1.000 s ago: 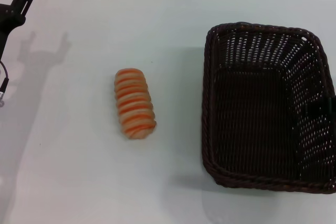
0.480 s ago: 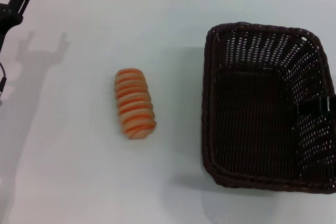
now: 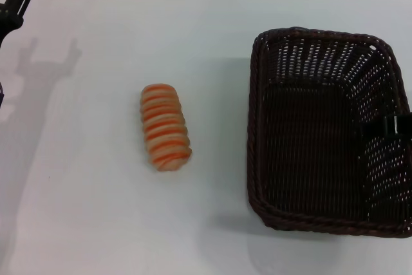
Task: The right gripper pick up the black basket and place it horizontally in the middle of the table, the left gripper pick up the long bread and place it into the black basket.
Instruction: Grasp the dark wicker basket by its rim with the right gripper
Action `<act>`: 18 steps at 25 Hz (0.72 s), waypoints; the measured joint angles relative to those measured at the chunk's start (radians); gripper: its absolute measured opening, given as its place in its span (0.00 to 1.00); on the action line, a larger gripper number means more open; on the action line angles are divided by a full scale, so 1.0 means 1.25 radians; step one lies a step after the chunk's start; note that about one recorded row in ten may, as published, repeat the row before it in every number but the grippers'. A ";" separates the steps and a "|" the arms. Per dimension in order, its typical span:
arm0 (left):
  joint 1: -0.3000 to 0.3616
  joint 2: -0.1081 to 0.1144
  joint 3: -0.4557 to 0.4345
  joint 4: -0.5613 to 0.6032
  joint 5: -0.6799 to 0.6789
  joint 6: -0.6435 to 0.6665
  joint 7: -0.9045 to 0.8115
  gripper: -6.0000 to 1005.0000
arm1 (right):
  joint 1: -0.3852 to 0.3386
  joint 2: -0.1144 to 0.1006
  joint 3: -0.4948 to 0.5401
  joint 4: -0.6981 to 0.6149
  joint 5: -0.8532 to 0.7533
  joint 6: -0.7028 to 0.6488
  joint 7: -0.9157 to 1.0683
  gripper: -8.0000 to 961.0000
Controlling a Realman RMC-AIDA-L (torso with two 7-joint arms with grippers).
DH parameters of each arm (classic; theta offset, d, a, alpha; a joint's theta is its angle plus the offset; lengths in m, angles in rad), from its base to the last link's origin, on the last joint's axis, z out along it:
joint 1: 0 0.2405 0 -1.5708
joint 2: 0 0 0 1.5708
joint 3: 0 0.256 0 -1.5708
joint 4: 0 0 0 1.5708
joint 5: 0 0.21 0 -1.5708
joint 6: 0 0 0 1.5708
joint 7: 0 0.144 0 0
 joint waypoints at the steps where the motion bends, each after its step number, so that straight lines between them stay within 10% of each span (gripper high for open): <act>1: 0.000 0.000 0.000 0.000 0.000 0.000 0.000 0.87 | -0.001 0.000 0.001 0.001 0.000 -0.002 0.000 0.72; 5: -0.002 0.001 -0.001 0.001 0.000 -0.001 0.000 0.87 | 0.001 -0.001 0.003 0.003 0.000 -0.003 0.000 0.71; 7: -0.003 0.002 -0.001 0.001 -0.001 -0.001 0.000 0.87 | 0.003 -0.001 0.002 0.003 0.000 0.000 0.000 0.46; 12: -0.003 0.004 -0.002 0.001 -0.002 -0.001 0.000 0.87 | 0.002 -0.001 0.002 -0.005 0.001 -0.006 0.000 0.24; 18: 0.000 0.004 -0.031 0.000 -0.001 0.000 0.000 0.87 | -0.005 -0.003 0.010 -0.030 0.000 -0.032 -0.008 0.21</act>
